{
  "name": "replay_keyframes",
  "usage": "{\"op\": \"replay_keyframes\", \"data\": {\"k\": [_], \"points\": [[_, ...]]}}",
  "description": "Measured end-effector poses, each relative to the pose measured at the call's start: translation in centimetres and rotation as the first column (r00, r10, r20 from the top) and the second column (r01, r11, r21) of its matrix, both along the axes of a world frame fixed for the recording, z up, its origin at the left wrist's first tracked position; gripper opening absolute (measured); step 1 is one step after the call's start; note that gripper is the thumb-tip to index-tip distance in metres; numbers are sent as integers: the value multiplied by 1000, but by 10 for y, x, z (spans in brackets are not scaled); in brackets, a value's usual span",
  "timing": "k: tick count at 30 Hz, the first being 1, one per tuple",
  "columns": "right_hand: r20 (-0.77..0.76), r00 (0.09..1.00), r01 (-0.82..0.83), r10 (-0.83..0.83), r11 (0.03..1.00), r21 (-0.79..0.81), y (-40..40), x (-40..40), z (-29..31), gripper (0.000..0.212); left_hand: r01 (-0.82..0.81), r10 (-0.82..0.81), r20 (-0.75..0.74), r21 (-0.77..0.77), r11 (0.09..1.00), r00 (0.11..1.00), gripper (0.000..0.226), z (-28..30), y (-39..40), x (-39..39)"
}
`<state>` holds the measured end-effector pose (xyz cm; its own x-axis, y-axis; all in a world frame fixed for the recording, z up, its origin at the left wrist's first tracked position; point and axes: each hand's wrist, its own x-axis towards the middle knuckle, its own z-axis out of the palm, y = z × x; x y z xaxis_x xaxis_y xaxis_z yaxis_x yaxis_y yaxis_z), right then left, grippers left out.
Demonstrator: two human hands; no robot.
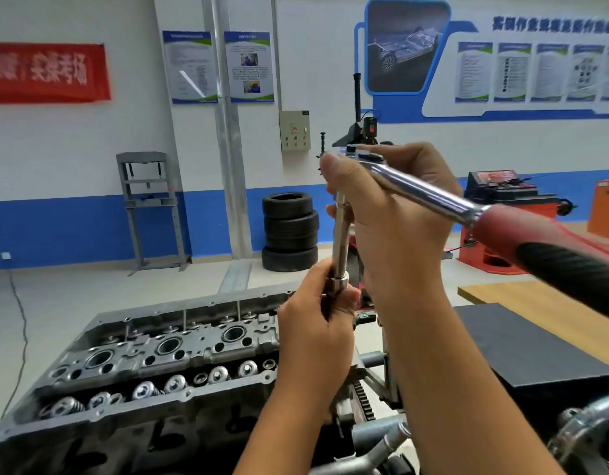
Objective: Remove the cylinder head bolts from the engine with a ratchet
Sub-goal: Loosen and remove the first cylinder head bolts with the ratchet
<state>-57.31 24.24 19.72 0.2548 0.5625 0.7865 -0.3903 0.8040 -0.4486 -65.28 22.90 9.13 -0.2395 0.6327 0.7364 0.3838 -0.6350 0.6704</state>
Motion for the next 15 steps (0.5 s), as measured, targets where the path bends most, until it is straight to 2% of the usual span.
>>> {"op": "replay_keyframes", "data": {"k": [2, 4, 5, 7, 10, 13, 15], "points": [[65, 990, -120, 121, 993, -18, 3, 7, 0, 33, 159, -158, 16, -47, 986, 987, 13, 2, -2, -9], [89, 912, -391, 399, 915, -102, 4, 14, 2, 33, 256, -254, 33, -60, 965, 967, 19, 4, -3, -13], [59, 848, -514, 527, 845, -147, 4, 17, 3, 31, 262, -260, 45, -56, 963, 965, 19, 5, -4, -12], [16, 784, -610, 621, 775, -168, 5, 20, 2, 19, 202, -199, 64, -36, 979, 978, 16, 4, -3, -7], [98, 875, -472, 475, 880, -53, 1, 14, 1, 18, 72, -71, 88, -10, 997, 994, 28, 0, 1, 1], [142, 985, -121, 100, 982, 148, -3, 9, 5, 29, 19, -19, 81, 1, 1000, 997, 25, -2, 1, 1], [158, 979, 91, -126, 973, 211, -4, 7, 5, 31, 64, -60, 72, -52, 997, 996, 17, -1, -2, -2]]}}
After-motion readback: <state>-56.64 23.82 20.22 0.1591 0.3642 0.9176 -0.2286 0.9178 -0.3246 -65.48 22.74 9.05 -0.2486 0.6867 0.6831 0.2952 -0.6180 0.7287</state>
